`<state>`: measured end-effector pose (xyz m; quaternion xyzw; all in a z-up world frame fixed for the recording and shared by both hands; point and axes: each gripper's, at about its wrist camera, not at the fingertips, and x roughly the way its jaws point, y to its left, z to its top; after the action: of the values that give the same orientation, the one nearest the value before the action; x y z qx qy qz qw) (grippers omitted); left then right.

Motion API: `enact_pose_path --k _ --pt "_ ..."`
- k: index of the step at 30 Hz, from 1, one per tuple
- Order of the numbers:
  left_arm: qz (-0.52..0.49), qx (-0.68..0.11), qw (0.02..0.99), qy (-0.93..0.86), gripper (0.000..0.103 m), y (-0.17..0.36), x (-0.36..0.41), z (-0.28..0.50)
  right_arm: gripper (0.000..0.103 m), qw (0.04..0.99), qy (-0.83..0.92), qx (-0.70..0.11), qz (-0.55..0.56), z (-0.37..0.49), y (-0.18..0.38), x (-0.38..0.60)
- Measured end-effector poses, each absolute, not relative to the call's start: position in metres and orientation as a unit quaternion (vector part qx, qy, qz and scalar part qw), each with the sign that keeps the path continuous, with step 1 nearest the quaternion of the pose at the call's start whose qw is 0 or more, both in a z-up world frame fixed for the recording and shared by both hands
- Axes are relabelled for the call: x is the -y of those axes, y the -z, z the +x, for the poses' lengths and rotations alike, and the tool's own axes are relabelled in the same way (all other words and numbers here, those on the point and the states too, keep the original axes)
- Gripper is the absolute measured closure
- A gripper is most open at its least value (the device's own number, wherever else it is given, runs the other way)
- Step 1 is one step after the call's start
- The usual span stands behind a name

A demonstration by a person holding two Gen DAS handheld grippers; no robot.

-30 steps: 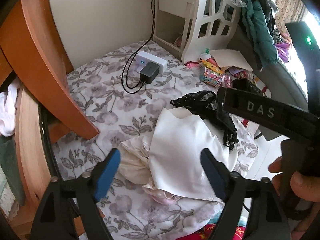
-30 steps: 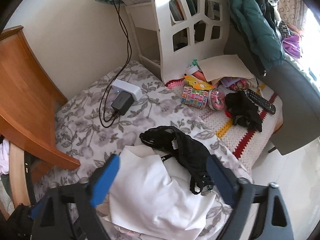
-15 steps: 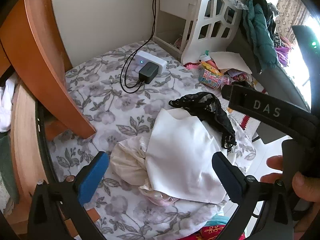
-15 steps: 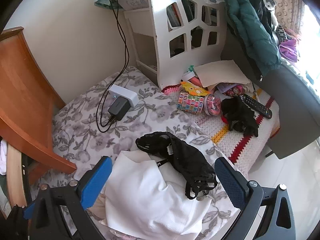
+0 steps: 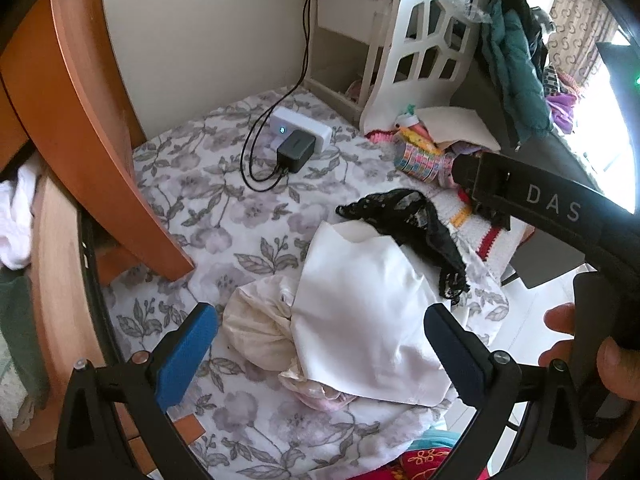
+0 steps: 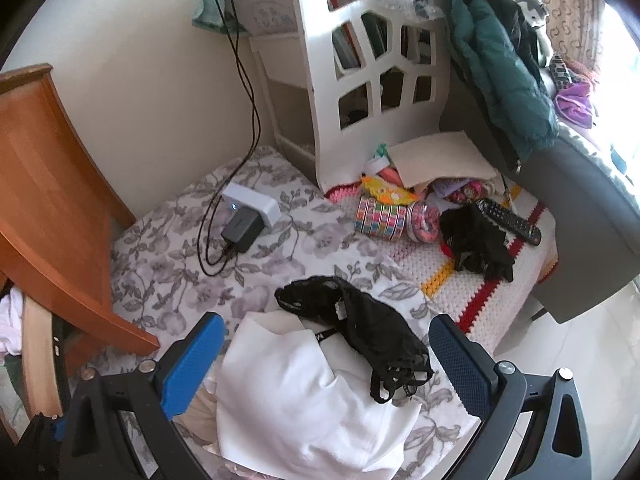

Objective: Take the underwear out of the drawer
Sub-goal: 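Move both grippers back into the open drawer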

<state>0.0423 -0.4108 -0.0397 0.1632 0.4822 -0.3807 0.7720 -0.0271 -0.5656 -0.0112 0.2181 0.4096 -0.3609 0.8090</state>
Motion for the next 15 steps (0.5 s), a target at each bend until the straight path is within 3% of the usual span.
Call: enact_pose_path --k 15 --pt "0.139 -0.402 0.803 0.416 0.000 -0.043 0.372 0.031 0.000 0.849 0.369 -0.330 0.184 -0.039 -0.057 0.536"
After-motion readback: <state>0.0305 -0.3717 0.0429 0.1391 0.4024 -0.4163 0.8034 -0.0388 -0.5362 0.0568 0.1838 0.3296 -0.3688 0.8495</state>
